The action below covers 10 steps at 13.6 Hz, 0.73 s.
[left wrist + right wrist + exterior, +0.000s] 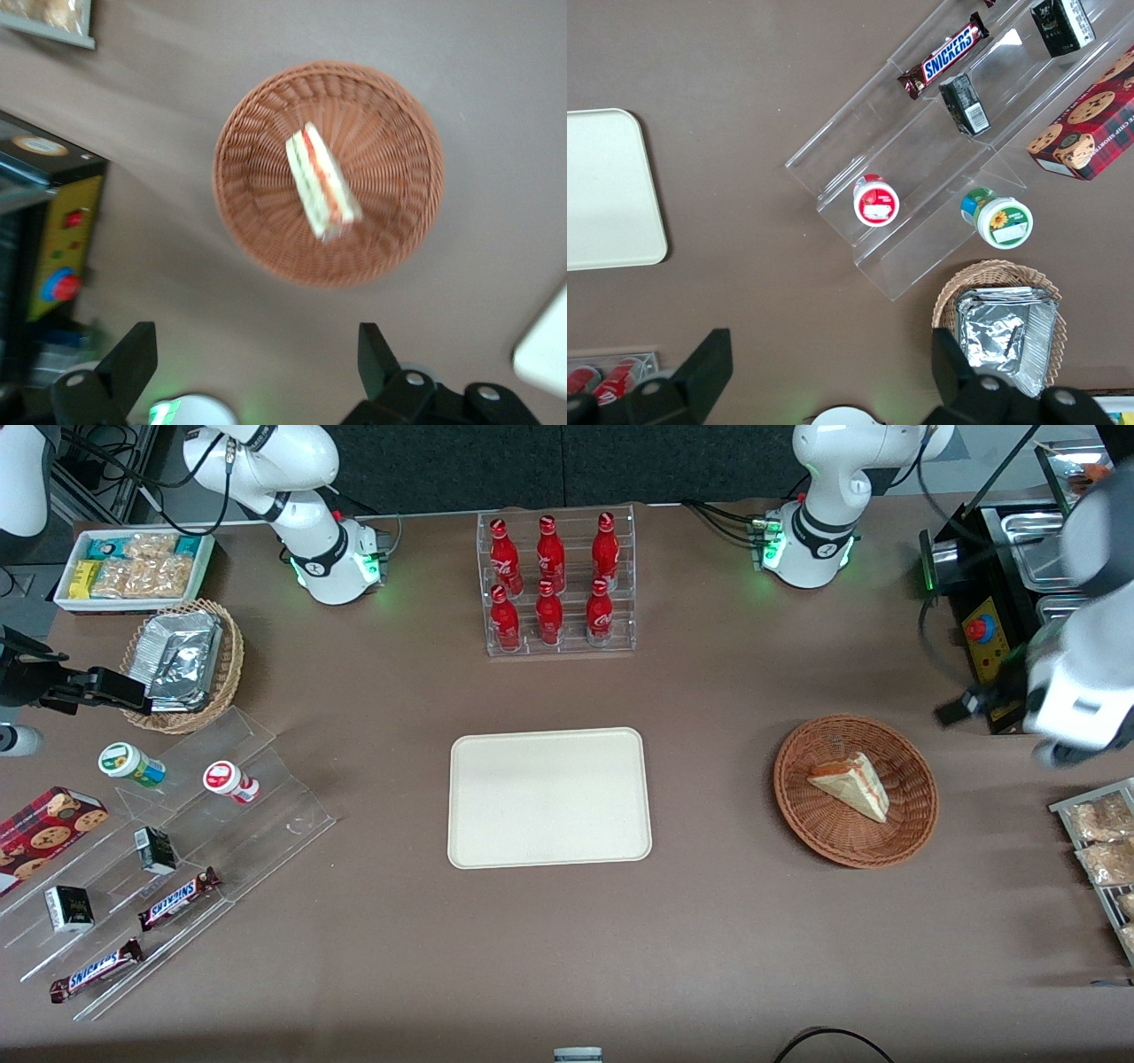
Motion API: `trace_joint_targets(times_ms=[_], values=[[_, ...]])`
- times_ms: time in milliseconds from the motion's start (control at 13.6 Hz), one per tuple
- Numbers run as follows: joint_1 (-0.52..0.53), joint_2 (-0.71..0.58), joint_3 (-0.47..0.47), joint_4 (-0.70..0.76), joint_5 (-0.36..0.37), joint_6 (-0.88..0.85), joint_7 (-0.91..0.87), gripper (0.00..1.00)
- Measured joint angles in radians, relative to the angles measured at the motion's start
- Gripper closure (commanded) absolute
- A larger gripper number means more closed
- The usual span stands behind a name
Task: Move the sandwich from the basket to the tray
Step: 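Move the left gripper over the wicker basket toward the wrapped sandwich, then lower the left gripper and close it on the wrapped sandwich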
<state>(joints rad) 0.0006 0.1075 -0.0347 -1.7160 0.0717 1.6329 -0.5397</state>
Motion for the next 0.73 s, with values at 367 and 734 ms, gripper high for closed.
trace_joint_targets(times_ms=[367, 734], values=[[0.006, 0.015, 0.005, -0.249, -0.001, 0.39, -0.343, 0.0], [0.005, 0.015, 0.003, -0.433, -0.036, 0.679, -0.421, 0.0]])
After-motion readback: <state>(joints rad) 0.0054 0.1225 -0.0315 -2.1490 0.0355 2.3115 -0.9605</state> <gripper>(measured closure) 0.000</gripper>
